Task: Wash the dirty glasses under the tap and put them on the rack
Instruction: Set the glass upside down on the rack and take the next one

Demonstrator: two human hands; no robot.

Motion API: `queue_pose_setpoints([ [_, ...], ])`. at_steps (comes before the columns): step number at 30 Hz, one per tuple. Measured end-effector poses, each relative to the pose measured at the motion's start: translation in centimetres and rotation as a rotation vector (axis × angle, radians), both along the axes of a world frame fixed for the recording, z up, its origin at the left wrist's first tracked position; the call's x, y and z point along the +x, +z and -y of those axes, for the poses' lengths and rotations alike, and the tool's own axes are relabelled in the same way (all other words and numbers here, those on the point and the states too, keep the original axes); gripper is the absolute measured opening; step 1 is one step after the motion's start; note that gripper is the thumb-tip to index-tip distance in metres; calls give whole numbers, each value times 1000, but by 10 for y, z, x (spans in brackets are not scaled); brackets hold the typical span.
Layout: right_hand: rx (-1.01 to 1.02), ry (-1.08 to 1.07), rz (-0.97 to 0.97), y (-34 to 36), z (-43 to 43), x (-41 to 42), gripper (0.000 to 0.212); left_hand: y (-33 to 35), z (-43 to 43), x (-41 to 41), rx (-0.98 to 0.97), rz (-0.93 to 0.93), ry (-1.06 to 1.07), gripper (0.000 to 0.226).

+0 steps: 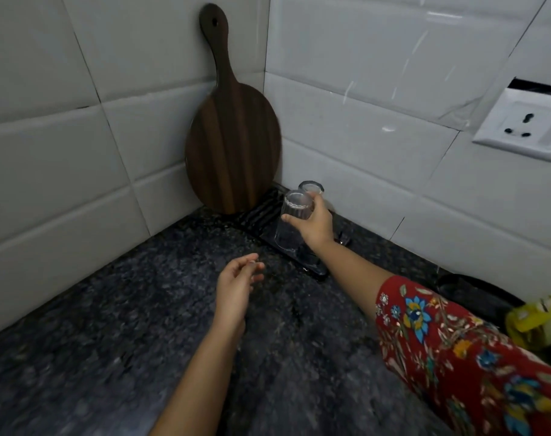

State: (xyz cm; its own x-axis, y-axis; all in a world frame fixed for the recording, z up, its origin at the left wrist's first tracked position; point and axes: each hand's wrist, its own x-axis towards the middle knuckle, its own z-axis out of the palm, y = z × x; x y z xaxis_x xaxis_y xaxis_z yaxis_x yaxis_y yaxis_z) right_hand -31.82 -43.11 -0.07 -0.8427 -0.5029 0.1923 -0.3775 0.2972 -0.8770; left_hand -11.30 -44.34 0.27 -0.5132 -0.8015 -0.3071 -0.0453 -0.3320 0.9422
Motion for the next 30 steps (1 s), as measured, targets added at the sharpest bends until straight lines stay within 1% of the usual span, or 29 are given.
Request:
queue_pose_setpoints([
  [6,26,-16,-16,-2,1,2,73,-4,-5,-1,0,11,3,17],
  [9,76,10,17,2,-4,7,76,0,-8,-1,-12,15,-3,17],
  [11,69,7,100,10,-13,17,79,6,-13,-2,-29,-4,-5,18],
  [12,21,-12,167,16,-20,25,76,9,-16,-2,-36,-18,-9,18],
  [14,-126,-38,340,32,-43,41,60,16,-25,-3,-49,-53,-27,20],
  [17,-265,11,521,65,-101,69,28,30,-51,-7,-82,-104,-113,19],
  [19,-300,35,547,84,-150,87,15,40,-77,-11,-94,-143,-190,19],
  [22,-284,5,515,99,-227,109,16,51,-123,-14,-106,-187,-315,19],
  [24,-229,-10,490,98,-279,119,16,52,-157,-16,-98,-184,-410,19],
  [27,-96,-61,470,80,-350,129,15,47,-205,-18,-49,-160,-554,18],
  [30,34,-202,530,44,-411,131,11,37,-246,-18,7,-113,-682,17],
])
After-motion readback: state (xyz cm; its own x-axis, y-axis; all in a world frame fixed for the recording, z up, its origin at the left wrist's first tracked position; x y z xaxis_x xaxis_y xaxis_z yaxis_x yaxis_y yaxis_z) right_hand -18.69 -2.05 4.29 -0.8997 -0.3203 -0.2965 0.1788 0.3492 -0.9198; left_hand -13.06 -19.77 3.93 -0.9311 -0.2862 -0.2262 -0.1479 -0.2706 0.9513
